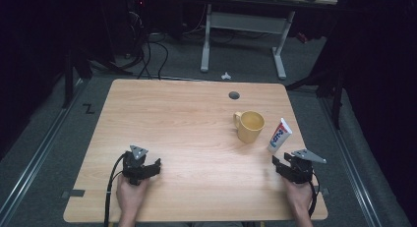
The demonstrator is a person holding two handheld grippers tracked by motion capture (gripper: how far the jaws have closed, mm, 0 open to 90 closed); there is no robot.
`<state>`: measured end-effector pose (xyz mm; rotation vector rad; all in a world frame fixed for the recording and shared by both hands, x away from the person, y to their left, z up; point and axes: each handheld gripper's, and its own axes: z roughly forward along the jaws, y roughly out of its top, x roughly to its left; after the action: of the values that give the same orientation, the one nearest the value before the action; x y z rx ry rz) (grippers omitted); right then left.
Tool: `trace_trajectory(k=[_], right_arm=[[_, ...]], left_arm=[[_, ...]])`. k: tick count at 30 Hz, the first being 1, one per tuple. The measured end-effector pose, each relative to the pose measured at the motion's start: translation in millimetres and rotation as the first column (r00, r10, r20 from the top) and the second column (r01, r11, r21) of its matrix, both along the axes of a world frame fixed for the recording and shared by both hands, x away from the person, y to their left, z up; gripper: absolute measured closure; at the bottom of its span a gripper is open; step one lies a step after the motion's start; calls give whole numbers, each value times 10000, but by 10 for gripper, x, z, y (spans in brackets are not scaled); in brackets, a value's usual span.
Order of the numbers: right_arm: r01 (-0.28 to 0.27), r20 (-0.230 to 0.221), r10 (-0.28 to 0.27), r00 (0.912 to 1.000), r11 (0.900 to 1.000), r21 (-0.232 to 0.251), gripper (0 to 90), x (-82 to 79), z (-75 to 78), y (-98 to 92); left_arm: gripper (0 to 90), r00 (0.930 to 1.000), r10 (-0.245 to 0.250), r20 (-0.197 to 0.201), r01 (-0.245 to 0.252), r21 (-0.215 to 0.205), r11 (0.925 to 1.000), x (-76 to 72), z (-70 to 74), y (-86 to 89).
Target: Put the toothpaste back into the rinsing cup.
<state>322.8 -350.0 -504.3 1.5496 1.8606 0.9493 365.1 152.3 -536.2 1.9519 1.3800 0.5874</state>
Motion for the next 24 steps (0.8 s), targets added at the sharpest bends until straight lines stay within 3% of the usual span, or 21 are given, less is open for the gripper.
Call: trace_trajectory(k=[7,14,24], right_arm=[[131,37,-130,9999,9999,-100,442,110,44,-35],[270,150,-272,9995,9996,105,424,211,69,-59],[180,-64,-180,9998,9998,30,410,374,118,-60]], left_arm=[[222,10000,-1,1,1,0,10000,0,0,0],[222,10000,-3,-1,3,-2,10000,0,0,0],[222,10000,2,6,-2,0,10000,1,0,0]])
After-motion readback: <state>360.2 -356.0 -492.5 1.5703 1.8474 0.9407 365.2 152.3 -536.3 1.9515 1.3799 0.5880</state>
